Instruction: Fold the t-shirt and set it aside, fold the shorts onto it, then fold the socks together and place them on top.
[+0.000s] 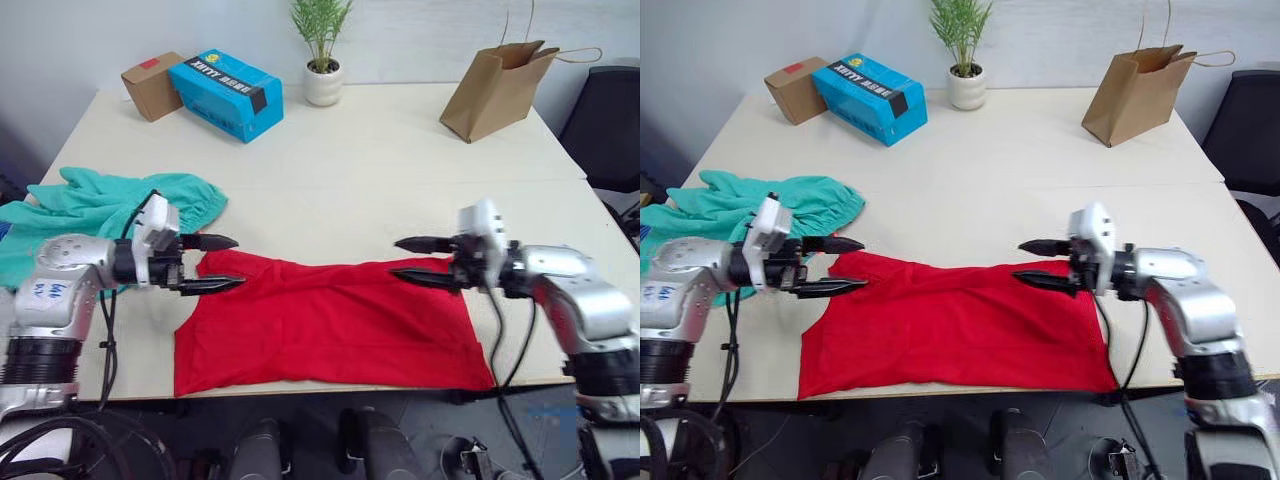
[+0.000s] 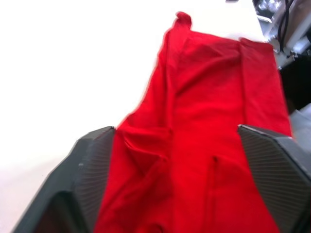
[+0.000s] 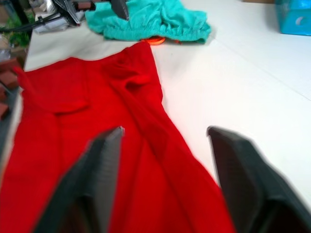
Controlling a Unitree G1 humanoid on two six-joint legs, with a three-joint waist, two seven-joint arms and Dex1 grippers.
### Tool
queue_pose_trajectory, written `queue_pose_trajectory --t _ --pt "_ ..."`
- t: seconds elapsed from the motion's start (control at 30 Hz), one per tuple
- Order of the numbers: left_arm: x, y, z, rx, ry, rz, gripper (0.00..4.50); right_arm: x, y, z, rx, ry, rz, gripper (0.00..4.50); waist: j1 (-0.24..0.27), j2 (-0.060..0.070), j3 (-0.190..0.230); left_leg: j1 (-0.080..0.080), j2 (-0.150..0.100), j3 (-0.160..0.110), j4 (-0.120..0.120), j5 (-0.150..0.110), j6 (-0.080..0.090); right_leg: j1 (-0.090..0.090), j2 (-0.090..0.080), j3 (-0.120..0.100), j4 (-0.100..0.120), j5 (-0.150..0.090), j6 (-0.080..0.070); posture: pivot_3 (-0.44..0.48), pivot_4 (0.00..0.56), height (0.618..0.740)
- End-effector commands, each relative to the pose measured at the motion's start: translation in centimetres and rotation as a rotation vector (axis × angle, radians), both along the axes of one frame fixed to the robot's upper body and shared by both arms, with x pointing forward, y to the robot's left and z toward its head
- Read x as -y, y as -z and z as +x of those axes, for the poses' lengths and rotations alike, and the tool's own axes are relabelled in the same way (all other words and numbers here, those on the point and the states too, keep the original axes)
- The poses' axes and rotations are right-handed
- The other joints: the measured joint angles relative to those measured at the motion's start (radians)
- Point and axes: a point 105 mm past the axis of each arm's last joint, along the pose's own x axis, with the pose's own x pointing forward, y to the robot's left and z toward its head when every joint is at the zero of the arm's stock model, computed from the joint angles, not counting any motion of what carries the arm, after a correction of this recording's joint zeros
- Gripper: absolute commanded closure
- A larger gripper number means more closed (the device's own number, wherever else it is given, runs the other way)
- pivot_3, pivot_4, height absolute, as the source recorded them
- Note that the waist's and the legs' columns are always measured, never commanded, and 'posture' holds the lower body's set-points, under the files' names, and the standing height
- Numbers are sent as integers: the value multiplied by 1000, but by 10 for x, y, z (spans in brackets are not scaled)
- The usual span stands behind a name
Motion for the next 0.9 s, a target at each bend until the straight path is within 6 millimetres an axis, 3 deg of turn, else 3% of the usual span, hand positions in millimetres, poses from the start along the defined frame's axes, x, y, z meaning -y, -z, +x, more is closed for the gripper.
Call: queue_pose_trajectory --t 0.03,0.17,0.3,0.5,0.77,0.9 --pt "5 2 24 46 -93 32 1781 -12 1 23 112 9 -82 3152 -1 0 0 -1 0 0 1 0 0 0 0 0 0 0 0 0 150 740" --pt "12 10 40 61 -133 79 3093 -29 8 37 137 -26 -120 4499 -3 0 0 -3 0 1 1 1 1 -3 0 0 0 0 0 0 150 740" --pt "15 28 36 115 -55 211 4396 -42 21 37 130 -82 -155 4500 -7 0 0 -2 1 3 0 1 0 -3 0 0 0 0 0 0 150 740" --pt "9 37 19 105 18 229 4456 -42 37 31 85 -97 -206 4500 -8 0 0 -2 1 3 0 1 0 -3 0 0 1 0 0 0 150 740" --pt "2 39 -7 93 79 219 4456 -23 43 -12 -5 -208 -256 4500 -3 0 0 -2 1 2 0 0 0 -3 -1 0 0 0 0 0 150 740" --pt "-4 41 -29 63 132 245 4456 -9 32 -34 -46 -257 -223 4500 -3 0 0 -2 1 2 0 0 0 -3 -1 0 0 0 0 0 150 740"
